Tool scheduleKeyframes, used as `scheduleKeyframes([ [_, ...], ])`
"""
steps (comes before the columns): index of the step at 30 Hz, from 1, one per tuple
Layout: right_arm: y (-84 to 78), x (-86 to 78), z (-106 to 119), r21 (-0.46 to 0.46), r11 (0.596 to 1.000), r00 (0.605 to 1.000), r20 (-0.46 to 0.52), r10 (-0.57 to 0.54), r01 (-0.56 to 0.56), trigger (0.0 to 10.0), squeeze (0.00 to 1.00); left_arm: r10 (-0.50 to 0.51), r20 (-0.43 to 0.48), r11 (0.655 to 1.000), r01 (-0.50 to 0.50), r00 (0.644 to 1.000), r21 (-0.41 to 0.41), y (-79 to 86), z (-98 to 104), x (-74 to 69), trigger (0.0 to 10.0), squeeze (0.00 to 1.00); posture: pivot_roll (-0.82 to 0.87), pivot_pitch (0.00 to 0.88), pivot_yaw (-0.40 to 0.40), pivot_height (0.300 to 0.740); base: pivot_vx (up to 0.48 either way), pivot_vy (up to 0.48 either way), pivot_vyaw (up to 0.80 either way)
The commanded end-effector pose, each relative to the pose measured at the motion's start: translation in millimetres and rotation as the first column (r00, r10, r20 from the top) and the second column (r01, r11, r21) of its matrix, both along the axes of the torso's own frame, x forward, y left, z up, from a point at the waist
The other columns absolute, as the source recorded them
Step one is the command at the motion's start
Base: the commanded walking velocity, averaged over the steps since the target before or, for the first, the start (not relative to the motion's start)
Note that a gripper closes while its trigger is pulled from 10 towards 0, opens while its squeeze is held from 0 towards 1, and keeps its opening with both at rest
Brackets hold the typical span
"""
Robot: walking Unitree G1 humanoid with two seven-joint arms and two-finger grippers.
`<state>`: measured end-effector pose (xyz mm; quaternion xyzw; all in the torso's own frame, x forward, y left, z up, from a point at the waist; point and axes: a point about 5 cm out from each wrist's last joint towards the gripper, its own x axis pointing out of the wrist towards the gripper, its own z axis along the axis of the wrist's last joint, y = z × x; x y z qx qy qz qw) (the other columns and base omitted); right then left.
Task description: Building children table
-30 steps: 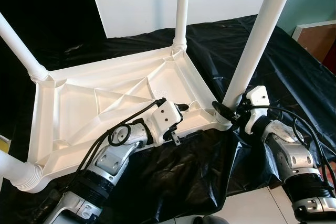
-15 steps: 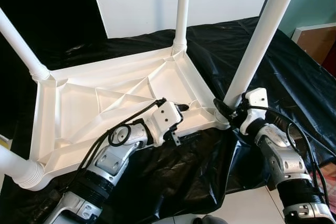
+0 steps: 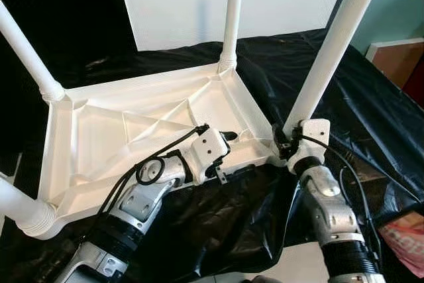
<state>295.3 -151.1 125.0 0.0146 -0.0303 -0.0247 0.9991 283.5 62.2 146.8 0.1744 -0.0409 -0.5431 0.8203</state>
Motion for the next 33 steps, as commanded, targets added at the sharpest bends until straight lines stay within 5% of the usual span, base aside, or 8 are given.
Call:
scheduleKeyframes([
  [1, -8.8, -8.5, -19.7, 0.000, 0.992, 0.988, -0.097, -0.123, 0.123, 10.0, 0.00, -0.049, 0.006, 0.998, 0.049, 0.999, 0.026, -1.5, -0.2, -0.7, 10.0, 0.00, -0.01, 0.009, -0.033, 0.740, 0.000, 0.000, 0.00],
  [8, 6.3, -13.5, -21.7, 0.033, 0.992, 0.988, -0.103, -0.115, 0.119, 10.0, 0.00, -0.050, 0.012, 0.998, 0.049, 0.999, 0.028, -0.8, 1.0, 1.7, 10.0, 0.00, -0.02, 0.000, -0.017, 0.740, 0.000, 0.000, 0.00],
  [16, 5.7, -13.0, -14.6, 0.028, 0.991, 0.989, -0.073, -0.126, 0.129, 10.0, 0.00, -0.044, 0.015, 0.999, 0.044, 0.999, 0.029, 1.7, 0.9, 2.8, 10.0, 0.00, -0.02, 0.000, -0.016, 0.740, 0.000, 0.000, 0.00],
  [18, 5.1, -12.6, -13.0, 0.026, 0.992, 0.990, -0.066, -0.125, 0.127, 10.0, 0.07, -0.045, 0.012, 0.999, 0.044, 0.999, 0.024, 1.2, 0.6, 2.2, 10.0, 0.00, -0.02, 0.000, -0.018, 0.740, 0.000, 0.000, 0.00],
  [19, 4.8, -12.2, -11.6, 0.025, 0.992, 0.991, -0.058, -0.118, 0.120, 10.0, 1.00, -0.045, 0.013, 0.999, 0.045, 0.999, 0.022, 0.7, 0.4, 1.7, 10.0, 0.00, -0.01, 0.000, -0.021, 0.740, 0.000, 0.000, 0.00],
  [28, -5.1, -12.2, -2.8, 0.002, 0.998, 0.998, 0.000, -0.056, 0.056, 10.0, 1.00, -0.039, 0.010, 0.999, 0.039, 0.999, 0.006, -0.5, -0.9, -0.5, 10.0, 0.00, -0.02, 0.006, -0.027, 0.740, 0.000, 0.000, 0.00],
  [33, -8.0, -11.7, -2.4, -0.002, 0.995, 0.994, 0.011, 0.105, -0.105, 10.0, 1.00, -0.038, 0.001, 0.999, 0.038, 0.999, 0.007, 0.3, -3.6, -2.1, 10.0, 0.00, -0.02, 0.005, -0.027, 0.740, 0.000, 0.000, 0.00],
])
